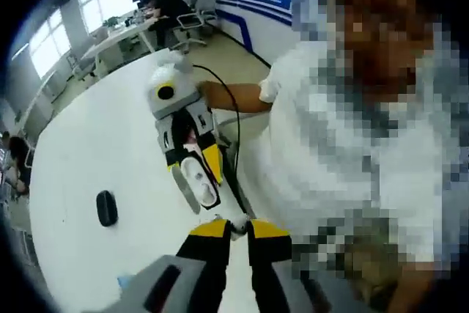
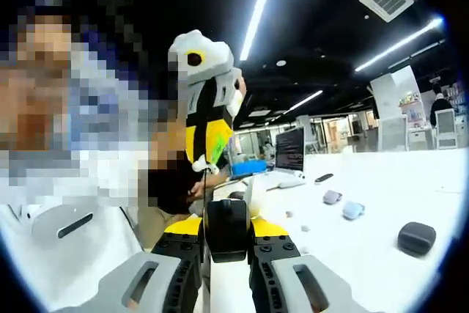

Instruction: Pick up the earbuds from the table and place the earbuds into the earbud case

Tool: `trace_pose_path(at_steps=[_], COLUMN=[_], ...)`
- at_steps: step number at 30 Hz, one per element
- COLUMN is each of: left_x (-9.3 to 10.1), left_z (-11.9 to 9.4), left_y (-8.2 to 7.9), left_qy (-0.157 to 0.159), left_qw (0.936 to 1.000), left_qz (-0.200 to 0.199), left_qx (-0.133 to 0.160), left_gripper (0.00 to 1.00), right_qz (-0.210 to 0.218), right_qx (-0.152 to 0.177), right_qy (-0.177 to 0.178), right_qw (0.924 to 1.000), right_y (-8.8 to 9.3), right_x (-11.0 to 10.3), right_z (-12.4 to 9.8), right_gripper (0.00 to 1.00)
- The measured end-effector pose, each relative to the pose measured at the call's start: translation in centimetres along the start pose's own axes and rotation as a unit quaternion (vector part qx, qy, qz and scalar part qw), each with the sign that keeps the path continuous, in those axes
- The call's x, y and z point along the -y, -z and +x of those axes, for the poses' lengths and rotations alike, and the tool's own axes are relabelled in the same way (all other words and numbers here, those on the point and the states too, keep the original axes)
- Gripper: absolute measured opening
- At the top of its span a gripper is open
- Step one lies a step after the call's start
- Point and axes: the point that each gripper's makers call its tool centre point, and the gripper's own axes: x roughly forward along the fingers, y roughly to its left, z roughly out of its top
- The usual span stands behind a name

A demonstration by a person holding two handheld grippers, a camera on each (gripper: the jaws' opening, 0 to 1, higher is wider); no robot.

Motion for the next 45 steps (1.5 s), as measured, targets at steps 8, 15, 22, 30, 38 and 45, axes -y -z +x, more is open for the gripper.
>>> trace_pose_path(at_steps=[8, 15, 22, 30, 38, 45], left_x=[0.1, -0.2, -1.3, -3.5, -8.6, -7.4], left_z=[2.1, 2.6, 1.9, 1.3, 1.8, 2.3], left_y=[-2.6, -2.9, -3.0, 0.1, 5.4, 9.0], left_qy=[0.097, 0.161, 0.168, 0.109, -0.038, -0.081], left_qw=[0.9951, 0.9834, 0.9755, 0.9715, 0.973, 0.91], left_qz=[-0.017, -0.076, -0.116, -0.186, -0.198, -0.19], left_qx=[-0.01, 0.032, 0.083, 0.099, 0.112, 0.36], left_gripper=[0.12, 0.12, 0.12, 0.03, 0.03, 0.04], right_qz=[-0.02, -0.044, -0.09, -0.201, -0.197, -0.123], right_qx=[-0.009, -0.01, -0.012, -0.013, 0.004, 0.083], right_qy=[-0.009, -0.01, 0.021, 0.114, 0.173, 0.141], right_qw=[0.9997, 0.9989, 0.9956, 0.9728, 0.965, 0.9788], right_y=[-0.1, -0.5, -1.1, -2.4, -2.5, -1.4], right_x=[-0.8, -1.1, -0.3, 2.3, 5.6, 7.8], right_z=[0.4, 0.0, -0.2, -0.3, -1.1, -2.7], right_gripper=[0.21, 0.21, 0.21, 0.21, 0.21, 0.21])
